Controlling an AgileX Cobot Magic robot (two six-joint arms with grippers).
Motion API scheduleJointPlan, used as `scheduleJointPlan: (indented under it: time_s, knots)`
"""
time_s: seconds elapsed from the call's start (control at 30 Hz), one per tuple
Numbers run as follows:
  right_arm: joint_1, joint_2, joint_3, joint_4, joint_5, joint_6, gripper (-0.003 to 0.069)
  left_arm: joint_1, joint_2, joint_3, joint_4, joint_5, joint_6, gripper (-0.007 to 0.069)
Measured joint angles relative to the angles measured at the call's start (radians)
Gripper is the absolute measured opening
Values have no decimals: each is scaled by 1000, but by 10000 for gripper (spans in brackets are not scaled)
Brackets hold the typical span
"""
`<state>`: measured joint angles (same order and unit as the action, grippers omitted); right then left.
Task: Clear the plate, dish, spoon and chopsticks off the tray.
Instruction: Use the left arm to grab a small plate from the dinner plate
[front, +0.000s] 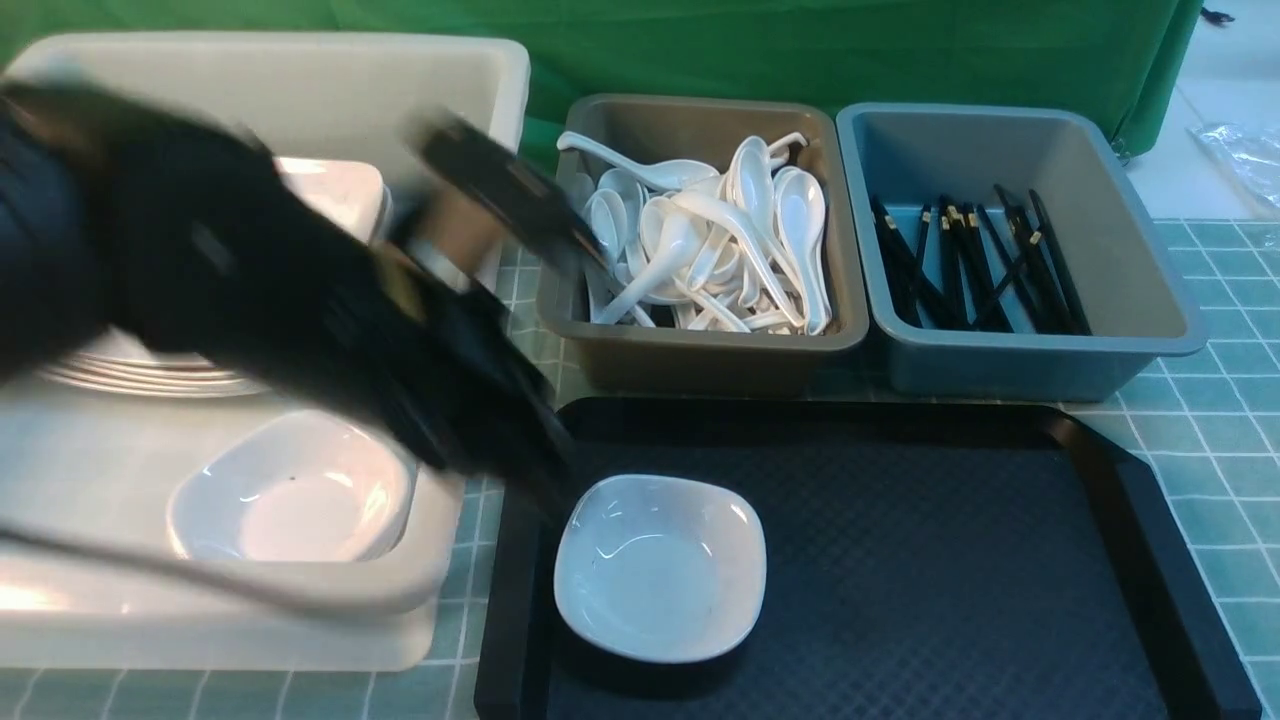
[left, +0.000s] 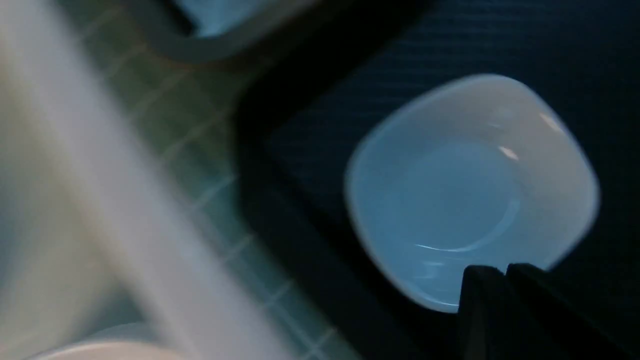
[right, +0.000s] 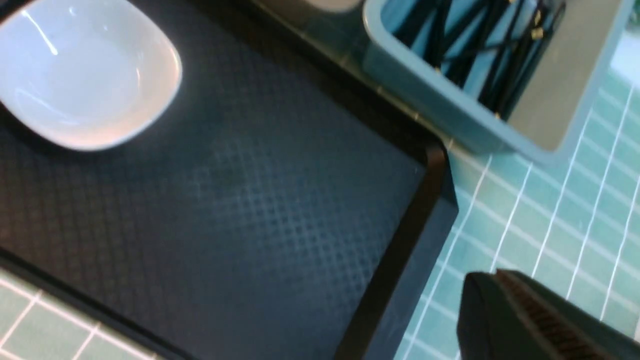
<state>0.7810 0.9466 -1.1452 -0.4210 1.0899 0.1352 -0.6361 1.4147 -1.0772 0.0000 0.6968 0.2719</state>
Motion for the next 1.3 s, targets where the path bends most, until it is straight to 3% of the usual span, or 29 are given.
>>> scheduleJointPlan:
  time_s: [0.1, 0.2, 0.33, 0.57, 0.7, 0.8, 0.93, 1.0, 1.07, 1.1, 1.13, 1.3]
  knots:
    - [0, -58, 50, 0, 1, 28, 35, -209, 67, 20, 107, -37, -66, 17]
    - [0, -92, 65, 11, 2, 39, 35, -305, 146, 15, 185, -59, -121, 24]
    - [0, -123, 65, 19, 4, 41, 35, -324, 219, 15, 212, -84, -125, 77]
    - [0, -163, 70, 23, 5, 43, 35, -323, 313, 15, 246, -175, -118, 380]
    - [0, -168, 85, 23, 5, 43, 35, -323, 361, 15, 378, -201, -179, 510]
    - [0, -170, 97, 26, 8, 43, 35, -322, 396, 15, 485, -207, -266, 531]
    - [0, -170, 115, 28, 10, 43, 35, -322, 427, 13, 529, -216, -313, 485]
    - [0, -170, 117, 30, 10, 43, 37, -322, 435, 10, 507, -220, -320, 407]
    - [0, -170, 117, 30, 10, 43, 41, -322, 438, 9, 485, -223, -323, 281]
    - [0, -170, 117, 30, 10, 43, 41, -322, 438, 9, 483, -224, -323, 281]
    - [0, -170, 120, 31, 10, 43, 41, -322, 439, 7, 489, -227, -322, 151]
    - [0, -170, 121, 31, 9, 43, 42, -328, 376, 5, 480, -213, -320, 71]
